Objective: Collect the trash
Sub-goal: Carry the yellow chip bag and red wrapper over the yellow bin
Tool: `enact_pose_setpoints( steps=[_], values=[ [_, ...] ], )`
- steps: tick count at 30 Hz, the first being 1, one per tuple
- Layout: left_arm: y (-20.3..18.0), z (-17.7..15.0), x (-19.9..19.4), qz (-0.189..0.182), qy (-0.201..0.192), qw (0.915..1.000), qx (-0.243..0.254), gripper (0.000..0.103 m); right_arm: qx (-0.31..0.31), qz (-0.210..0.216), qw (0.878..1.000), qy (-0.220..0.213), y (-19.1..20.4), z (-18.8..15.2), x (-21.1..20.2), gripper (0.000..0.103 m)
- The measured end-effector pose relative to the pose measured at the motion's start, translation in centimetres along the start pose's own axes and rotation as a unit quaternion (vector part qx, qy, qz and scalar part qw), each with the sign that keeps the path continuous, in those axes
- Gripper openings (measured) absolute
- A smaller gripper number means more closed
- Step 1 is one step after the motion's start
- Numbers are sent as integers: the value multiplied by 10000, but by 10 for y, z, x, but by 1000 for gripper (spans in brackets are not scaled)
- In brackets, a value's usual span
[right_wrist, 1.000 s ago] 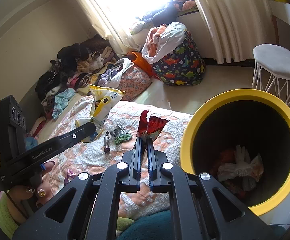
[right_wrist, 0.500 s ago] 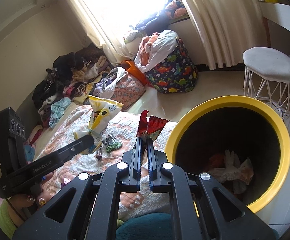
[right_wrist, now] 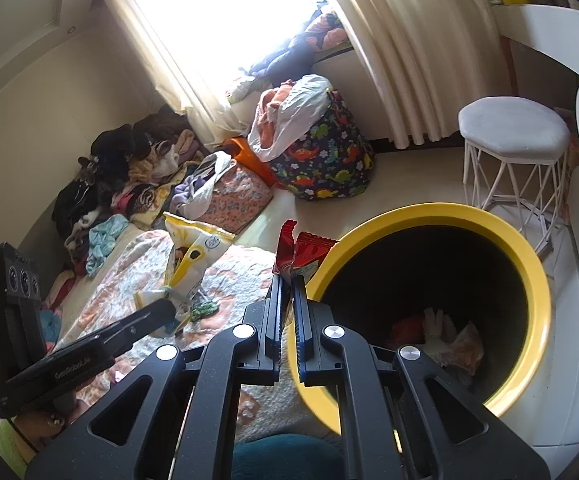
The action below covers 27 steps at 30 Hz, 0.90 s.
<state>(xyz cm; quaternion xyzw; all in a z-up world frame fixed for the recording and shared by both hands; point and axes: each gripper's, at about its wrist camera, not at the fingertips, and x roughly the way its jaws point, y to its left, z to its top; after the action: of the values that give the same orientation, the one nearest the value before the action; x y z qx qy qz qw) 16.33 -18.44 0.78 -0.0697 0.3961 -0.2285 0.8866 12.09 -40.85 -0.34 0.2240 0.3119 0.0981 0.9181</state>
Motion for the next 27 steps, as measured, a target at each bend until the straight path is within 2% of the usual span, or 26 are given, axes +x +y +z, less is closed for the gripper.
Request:
enact_pose_setpoints(
  steps=[27],
  values=[
    [-41, -19, 41, -259, 559, 9971, 440, 17, 581, -594, 9961, -305, -62, 5, -10, 6]
  ],
)
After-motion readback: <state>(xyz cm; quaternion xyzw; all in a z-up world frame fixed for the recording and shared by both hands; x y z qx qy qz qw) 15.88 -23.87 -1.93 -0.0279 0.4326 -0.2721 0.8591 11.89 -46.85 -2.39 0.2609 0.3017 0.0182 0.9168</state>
